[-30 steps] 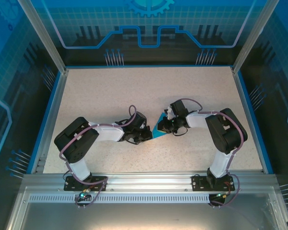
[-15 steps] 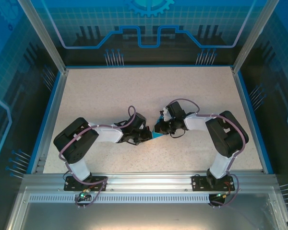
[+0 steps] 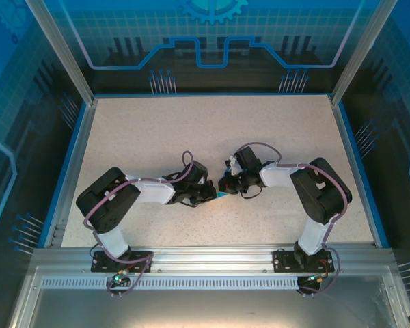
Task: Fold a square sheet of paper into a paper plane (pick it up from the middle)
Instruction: Fourth fold the wing at the center of the table.
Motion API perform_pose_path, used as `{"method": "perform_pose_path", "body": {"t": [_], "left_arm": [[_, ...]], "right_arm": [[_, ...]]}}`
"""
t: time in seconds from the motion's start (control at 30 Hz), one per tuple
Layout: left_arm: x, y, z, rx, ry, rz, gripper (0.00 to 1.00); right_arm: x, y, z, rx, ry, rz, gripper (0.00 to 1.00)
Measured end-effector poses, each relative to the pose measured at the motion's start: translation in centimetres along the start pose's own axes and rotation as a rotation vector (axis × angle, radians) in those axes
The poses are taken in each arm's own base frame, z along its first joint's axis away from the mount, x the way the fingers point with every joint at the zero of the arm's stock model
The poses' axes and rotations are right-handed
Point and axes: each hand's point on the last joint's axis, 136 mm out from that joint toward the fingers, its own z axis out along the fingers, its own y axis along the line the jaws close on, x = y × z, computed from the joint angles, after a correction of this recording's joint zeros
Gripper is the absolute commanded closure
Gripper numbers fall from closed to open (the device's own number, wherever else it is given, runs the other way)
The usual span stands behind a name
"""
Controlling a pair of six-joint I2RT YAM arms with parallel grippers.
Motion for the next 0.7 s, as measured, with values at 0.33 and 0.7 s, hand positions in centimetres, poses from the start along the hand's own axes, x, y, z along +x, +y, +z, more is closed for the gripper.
{"method": "perform_pose_path", "body": {"t": [0.33, 0.7], "left_arm": [[0.0, 0.1, -0.5, -0.002, -0.003, -0.003, 0.97], [-0.4, -1.3, -1.7, 0.046, -0.032, 0.014, 0.91]], "right_arm": [[-0.1, -0.1, 0.6, 0.004, 0.026, 0.008, 0.94], [-0.2, 0.0, 0.6, 0.015, 0.03, 0.007, 0.94]]}}
